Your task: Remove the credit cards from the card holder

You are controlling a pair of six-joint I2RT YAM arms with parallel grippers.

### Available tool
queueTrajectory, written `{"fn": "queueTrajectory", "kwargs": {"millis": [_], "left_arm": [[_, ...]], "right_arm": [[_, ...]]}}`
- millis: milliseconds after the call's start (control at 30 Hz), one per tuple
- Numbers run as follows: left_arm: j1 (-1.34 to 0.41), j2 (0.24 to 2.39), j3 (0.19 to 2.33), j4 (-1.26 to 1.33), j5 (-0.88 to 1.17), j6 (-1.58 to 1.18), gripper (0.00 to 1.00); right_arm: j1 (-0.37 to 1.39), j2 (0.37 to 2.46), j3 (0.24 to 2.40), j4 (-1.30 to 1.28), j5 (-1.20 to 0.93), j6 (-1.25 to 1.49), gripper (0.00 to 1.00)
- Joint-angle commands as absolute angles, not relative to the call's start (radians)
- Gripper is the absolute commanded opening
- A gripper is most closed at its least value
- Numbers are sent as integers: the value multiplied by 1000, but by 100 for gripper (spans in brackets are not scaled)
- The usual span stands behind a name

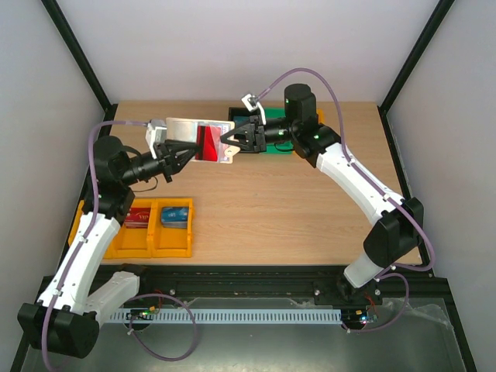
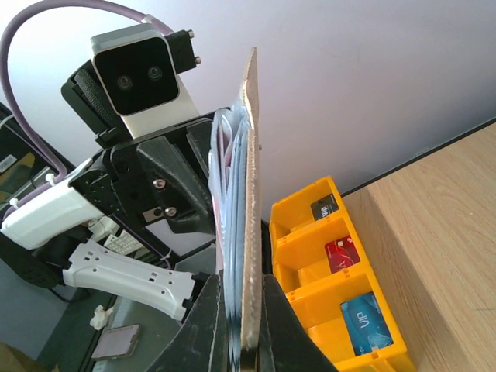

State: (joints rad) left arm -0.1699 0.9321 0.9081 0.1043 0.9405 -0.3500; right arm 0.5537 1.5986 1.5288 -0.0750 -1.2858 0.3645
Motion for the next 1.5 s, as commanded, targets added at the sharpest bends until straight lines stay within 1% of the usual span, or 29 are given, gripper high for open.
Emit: {"fn": "queueTrajectory", "kwargs": {"millis": [0,233,400,533,633,700,767,800,933,1000,1067,1167,1200,1233,1333,1367,1400,1467], "left_arm": [[-180,940,922,133,934,-348,2],[-131,924,925,97,946,-342,2],[-126,920,915,97,952,-331,2],[-123,923,924,79,952,-304,2],[-112,923,963,-10,911,-205,2],[-107,924,1009,-120,868,-61,2],[-107,918,1068,-274,815,175,2],[-107,912,1096,-368,778,367,2],[-106,869,1134,-671,574,914,2],[-106,844,1115,-756,479,1128,2],[-106,819,1085,-778,403,1283,2],[-106,763,991,-672,315,1484,2],[-107,731,942,-534,299,1539,2],[-108,691,881,-449,295,1599,2],[-118,577,647,-52,284,1942,2],[-118,553,587,24,304,2050,2],[-118,535,562,53,335,2084,2],[-117,505,546,28,386,2147,2]], "right_arm": [[557,1565,1535,-27,-1317,372,2],[504,1553,1529,-79,-1331,329,2],[486,1548,1529,-143,-1312,291,2],[473,1545,1529,-163,-1280,275,2],[436,1539,1528,-156,-1202,305,2],[403,1541,1528,-150,-1161,337,2],[372,1537,1526,-149,-1129,356,2],[360,1534,1525,-150,-1122,360,2],[336,1516,1512,-153,-1120,351,2],[333,1513,1508,-152,-1126,342,2],[330,1514,1510,-150,-1140,335,2],[327,1521,1512,-137,-1162,328,2],[326,1524,1515,-137,-1167,325,2],[325,1528,1517,-141,-1173,320,2],[320,1529,1520,-157,-1177,297,2],[318,1528,1520,-159,-1176,292,2],[316,1526,1516,-160,-1176,286,2],[314,1521,1513,-165,-1182,276,1]]}}
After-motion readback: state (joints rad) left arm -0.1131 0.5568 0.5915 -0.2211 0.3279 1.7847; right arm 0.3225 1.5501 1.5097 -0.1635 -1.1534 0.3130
